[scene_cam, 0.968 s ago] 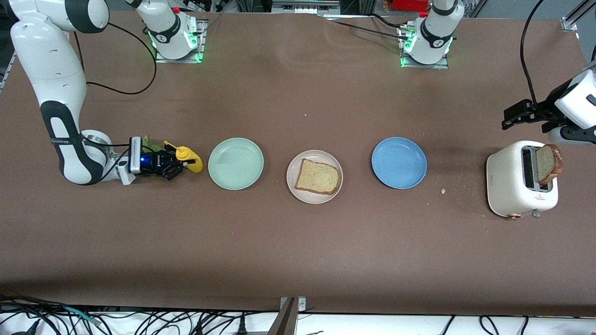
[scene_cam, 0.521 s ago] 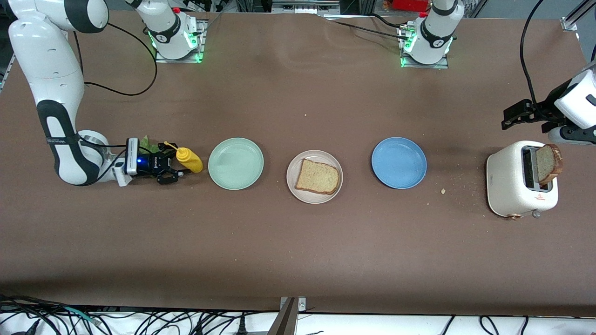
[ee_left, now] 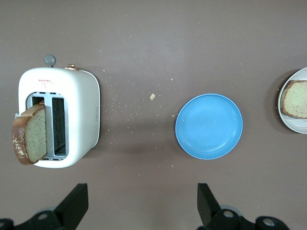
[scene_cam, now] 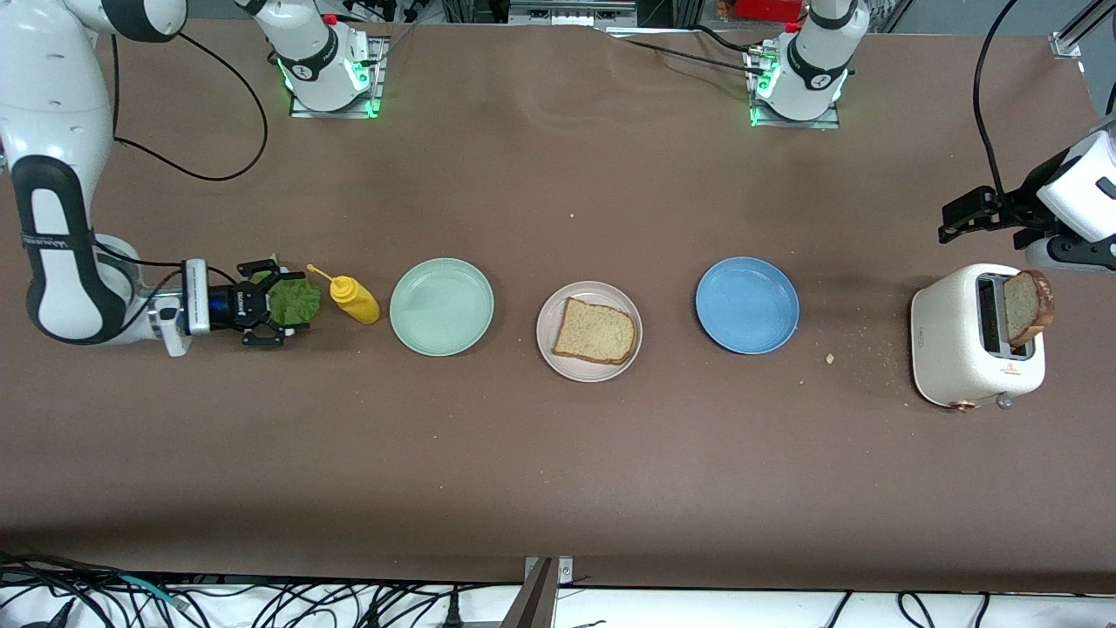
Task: Make sandwich in beige plate with both arms
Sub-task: 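Draw the right gripper back from the bottle toward the lettuce leaf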
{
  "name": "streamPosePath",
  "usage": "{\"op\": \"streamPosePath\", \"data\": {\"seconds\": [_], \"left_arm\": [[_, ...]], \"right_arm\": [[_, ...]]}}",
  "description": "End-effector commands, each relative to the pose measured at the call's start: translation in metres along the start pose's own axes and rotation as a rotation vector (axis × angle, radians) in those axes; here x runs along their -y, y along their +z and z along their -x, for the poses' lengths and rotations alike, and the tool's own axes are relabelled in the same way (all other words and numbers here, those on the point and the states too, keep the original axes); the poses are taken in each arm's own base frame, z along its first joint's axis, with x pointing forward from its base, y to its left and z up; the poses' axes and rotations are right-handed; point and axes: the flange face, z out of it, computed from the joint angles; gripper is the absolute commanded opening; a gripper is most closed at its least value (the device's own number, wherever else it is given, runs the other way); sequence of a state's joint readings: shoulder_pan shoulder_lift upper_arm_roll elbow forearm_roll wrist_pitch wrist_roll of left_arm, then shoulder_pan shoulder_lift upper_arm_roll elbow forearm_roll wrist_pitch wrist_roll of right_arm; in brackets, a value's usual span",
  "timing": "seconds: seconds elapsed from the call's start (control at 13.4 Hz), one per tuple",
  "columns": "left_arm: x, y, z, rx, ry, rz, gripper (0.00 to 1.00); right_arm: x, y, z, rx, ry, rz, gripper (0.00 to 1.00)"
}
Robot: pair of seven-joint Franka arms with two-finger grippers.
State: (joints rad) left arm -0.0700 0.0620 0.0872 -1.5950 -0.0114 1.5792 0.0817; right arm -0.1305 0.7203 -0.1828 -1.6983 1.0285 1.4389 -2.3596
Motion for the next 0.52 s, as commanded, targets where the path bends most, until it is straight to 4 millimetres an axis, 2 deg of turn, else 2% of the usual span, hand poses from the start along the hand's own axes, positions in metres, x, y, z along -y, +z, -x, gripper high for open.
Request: {"op": "streamPosePath", "data": {"seconds": [0.0, 0.3, 0.45], "left_arm": [[-0.001, -0.001, 0.001, -0.004, 0.005, -0.024, 1.00], [-0.002, -0.001, 0.001, -0.002, 0.005, -0.024, 1.00], [-0.003, -0.001, 0.001, -0.002, 0.005, -0.024, 1.00]], "right_arm": [[0.001, -0.021, -0.035, 0.084, 0.138, -0.016, 0.99], [-0.010, -0.048, -0.099, 0.311, 0.302, -0.025, 0.99], [-0.018, -0.053, -0.145, 0.454, 0.429, 0.008, 0.99]]}}
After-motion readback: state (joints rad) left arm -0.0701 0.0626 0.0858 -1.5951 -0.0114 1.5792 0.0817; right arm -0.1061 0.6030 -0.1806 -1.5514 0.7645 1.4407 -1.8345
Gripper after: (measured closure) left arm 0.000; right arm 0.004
